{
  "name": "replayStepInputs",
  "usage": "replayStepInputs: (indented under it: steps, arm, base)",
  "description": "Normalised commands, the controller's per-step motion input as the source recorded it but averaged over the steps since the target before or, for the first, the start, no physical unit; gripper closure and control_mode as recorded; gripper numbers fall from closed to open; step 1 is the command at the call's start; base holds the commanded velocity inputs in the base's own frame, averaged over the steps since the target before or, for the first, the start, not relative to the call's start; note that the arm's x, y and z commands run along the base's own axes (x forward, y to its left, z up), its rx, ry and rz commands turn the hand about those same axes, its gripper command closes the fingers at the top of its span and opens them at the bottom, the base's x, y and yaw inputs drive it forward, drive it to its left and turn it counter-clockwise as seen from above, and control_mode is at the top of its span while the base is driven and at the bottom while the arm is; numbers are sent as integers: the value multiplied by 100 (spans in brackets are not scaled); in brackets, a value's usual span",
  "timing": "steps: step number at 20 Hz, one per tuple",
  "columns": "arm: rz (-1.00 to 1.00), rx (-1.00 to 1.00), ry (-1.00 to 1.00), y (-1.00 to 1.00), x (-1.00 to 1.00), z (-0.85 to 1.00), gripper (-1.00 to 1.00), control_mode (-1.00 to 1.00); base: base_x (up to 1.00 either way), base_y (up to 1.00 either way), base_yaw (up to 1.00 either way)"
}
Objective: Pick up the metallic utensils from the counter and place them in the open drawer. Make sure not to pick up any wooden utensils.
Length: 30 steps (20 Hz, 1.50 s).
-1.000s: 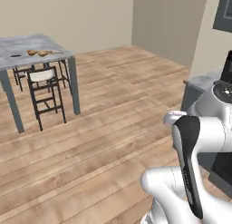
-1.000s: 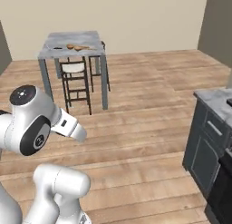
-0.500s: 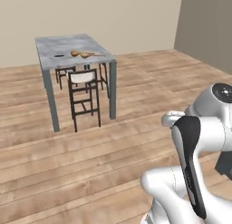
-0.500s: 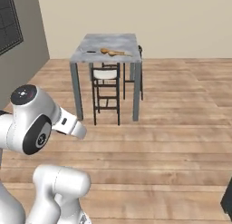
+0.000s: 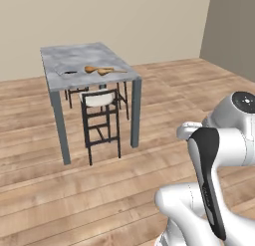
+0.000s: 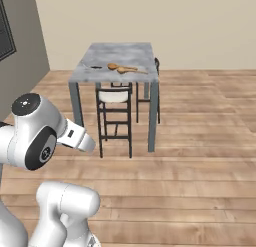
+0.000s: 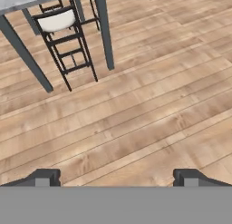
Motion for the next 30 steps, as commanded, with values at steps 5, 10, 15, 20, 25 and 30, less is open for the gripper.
replayStepInputs:
  steps: [5,10,15,20,25,30]
  arm:
    - [0,0,0,0,0,0,-100,100]
    - [0,0,0,0,0,0,-100,100]
    - [0,0,0,0,0,0,-100,100]
    - [0,0,0,0,0,0,-100,100]
    - [0,0,0,0,0,0,-100,100]
    - [0,0,0,0,0,0,-100,100]
  base:
    - [100,0,17]
    - [100,-2,21]
    - [100,0,33]
    - [99,3,18]
    - [94,6,21]
    - [72,37,3]
